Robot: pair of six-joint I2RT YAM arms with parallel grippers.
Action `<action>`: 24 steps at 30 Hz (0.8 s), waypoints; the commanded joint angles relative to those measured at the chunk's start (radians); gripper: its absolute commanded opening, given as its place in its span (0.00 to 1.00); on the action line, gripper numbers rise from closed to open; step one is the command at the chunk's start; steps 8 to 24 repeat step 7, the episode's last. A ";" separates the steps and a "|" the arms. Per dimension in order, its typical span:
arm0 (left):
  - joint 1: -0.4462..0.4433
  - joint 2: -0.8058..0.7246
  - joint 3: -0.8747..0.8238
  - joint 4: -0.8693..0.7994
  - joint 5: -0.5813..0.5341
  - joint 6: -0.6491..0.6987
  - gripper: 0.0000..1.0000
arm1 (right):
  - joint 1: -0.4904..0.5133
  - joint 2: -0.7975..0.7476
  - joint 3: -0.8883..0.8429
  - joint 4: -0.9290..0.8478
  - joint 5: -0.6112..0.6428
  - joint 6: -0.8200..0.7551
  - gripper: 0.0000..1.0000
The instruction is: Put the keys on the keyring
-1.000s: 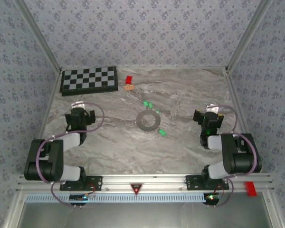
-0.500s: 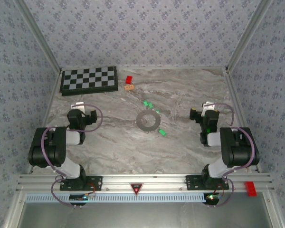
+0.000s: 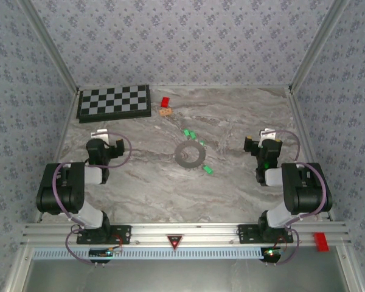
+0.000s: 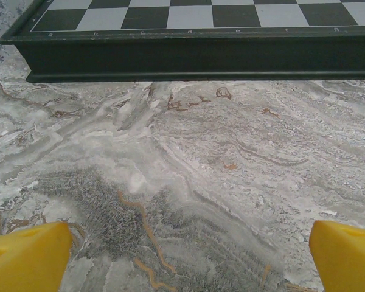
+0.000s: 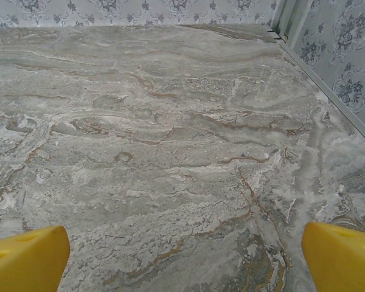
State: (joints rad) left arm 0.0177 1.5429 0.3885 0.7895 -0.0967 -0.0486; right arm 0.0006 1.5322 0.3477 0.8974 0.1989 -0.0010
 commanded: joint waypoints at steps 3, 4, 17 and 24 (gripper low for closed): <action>-0.004 -0.009 0.023 0.029 0.013 0.010 1.00 | 0.004 0.000 0.015 -0.011 0.025 -0.001 0.99; -0.005 -0.008 0.022 0.028 0.013 0.010 1.00 | 0.003 0.000 0.015 -0.011 0.025 -0.001 0.99; -0.005 -0.008 0.023 0.028 0.012 0.010 1.00 | 0.003 0.001 0.015 -0.011 0.025 0.000 0.99; -0.005 -0.008 0.023 0.028 0.012 0.010 1.00 | 0.003 0.001 0.015 -0.011 0.025 0.000 0.99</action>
